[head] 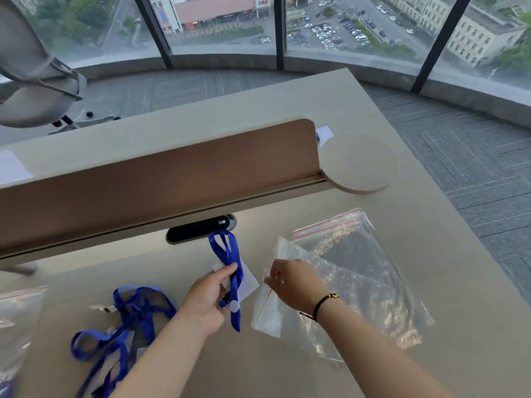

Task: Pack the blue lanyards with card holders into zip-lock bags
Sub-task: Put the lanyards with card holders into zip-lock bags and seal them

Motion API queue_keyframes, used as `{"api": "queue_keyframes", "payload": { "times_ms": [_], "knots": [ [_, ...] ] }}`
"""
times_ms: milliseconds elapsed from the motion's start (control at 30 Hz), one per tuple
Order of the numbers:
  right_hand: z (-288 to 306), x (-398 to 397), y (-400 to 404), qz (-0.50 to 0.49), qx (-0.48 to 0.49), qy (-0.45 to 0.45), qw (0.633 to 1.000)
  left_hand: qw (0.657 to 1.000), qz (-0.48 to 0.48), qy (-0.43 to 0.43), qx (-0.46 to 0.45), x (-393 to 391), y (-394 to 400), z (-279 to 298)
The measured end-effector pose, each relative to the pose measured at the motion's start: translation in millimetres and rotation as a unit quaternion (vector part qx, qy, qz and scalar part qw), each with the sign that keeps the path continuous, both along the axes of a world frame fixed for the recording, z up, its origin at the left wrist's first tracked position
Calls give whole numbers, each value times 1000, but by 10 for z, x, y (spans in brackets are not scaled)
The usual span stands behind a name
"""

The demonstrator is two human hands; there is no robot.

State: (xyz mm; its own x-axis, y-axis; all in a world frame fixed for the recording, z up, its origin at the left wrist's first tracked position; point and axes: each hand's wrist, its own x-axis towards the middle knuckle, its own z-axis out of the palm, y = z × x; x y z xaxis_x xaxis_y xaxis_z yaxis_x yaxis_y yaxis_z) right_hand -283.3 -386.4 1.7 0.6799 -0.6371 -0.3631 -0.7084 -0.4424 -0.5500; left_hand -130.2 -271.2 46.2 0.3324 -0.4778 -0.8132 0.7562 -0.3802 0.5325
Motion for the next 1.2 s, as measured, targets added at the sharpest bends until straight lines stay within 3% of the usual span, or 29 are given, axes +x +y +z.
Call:
{"api": "queue_keyframes", "payload": {
  "times_ms": [233,467,800,967,1067,1200],
  "knots": [
    [282,382,885,45,23,-22,998,998,37,45,-36,108,725,231],
    [614,630,1547,2,54,-54,997,988,116,38,-93,341,1453,496],
    [1104,931,2266,-16,68,-122,990,969,182,-124,-108,767,2101,831],
    [1263,1070,2452,-10,81,-155,985,936,183,-296,-48,820,2233,900],
    [1332,1128,2522,-18,88,-171,981,892,117,-436,-27,811,2311,955],
    [1401,1163,2506,-40,79,-197,976,888,-18,-455,-64,825,2393,1007]
  ]
}}
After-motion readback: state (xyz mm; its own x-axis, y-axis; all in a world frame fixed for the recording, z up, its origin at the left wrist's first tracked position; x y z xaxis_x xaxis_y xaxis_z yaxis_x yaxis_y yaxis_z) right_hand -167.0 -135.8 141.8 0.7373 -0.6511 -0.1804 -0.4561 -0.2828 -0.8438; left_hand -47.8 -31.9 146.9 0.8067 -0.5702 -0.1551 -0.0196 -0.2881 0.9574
